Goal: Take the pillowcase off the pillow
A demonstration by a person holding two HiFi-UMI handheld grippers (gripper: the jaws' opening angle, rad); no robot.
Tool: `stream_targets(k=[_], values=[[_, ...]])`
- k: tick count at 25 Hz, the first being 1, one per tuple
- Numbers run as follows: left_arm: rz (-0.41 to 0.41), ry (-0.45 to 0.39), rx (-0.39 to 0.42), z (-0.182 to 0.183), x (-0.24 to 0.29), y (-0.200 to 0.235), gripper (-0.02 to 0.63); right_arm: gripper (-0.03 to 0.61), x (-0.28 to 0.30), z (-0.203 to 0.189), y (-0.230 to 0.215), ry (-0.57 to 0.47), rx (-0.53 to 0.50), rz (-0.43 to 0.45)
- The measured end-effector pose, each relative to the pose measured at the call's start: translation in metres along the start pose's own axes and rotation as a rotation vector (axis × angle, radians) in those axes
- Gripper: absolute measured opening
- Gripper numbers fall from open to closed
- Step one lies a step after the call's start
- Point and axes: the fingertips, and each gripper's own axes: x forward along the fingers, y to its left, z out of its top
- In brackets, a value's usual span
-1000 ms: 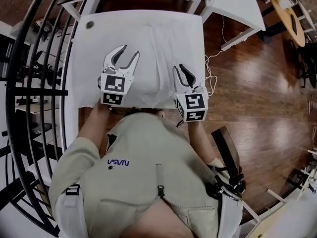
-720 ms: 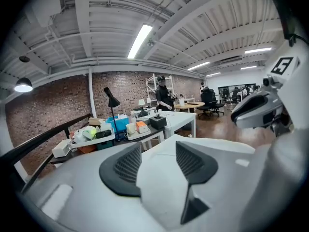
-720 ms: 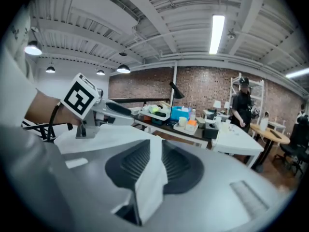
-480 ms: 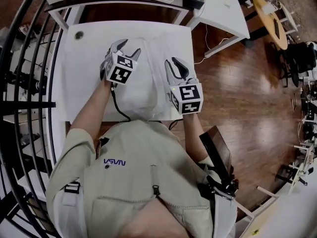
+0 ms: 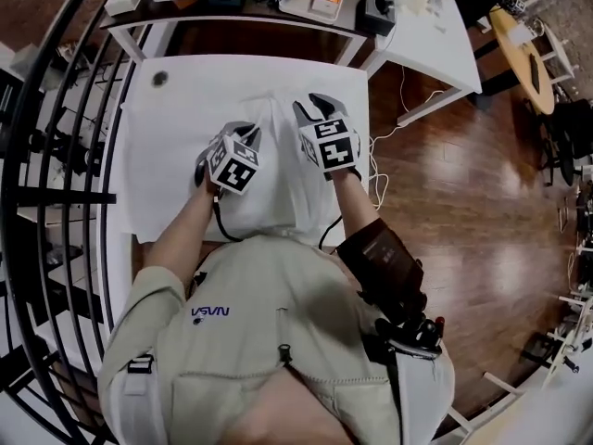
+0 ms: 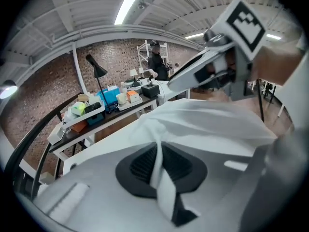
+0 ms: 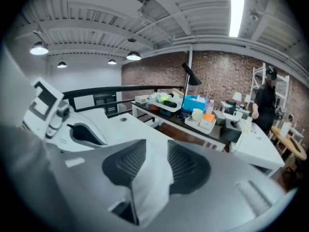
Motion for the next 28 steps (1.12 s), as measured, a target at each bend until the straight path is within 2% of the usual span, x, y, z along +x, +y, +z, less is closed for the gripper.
stream_targets(k=[7, 8, 9, 10, 12, 16, 22, 28], values=[[0.002, -0.165, -0.025, 0.003, -0.06, -0.033, 0.02, 0.192, 0.039, -0.037, 0.008, 0.191, -0.013, 0.095], [0.007, -0.18, -0.03, 0.003, -0.067, -0.034, 0.02, 0.182, 0.04, -0.042, 0.011, 0.215, -0.017, 0.106], [0.014, -0.193, -0.034, 0.005, -0.074, -0.034, 0.018, 0.102, 0.039, -0.045, 0.012, 0.23, -0.028, 0.1], [0.023, -0.205, -0.038, 0.008, -0.081, -0.032, 0.018, 0.051, 0.037, -0.044, 0.01, 0.23, -0.046, 0.08], [0.037, -0.231, -0.046, 0.013, -0.092, -0.03, 0.018, 0.034, 0.031, -0.035, 0.001, 0.196, -0.062, 0.034], [0.041, -0.283, -0.06, 0.017, -0.11, -0.026, 0.018, 0.031, 0.016, -0.024, -0.026, 0.138, -0.02, -0.057], [0.033, -0.326, -0.072, 0.018, -0.127, -0.027, 0.017, 0.031, -0.005, -0.03, -0.06, 0.108, 0.048, -0.171], [0.036, -0.351, -0.109, 0.021, -0.132, -0.018, 0.017, 0.028, -0.011, -0.065, -0.098, 0.165, 0.145, -0.296]])
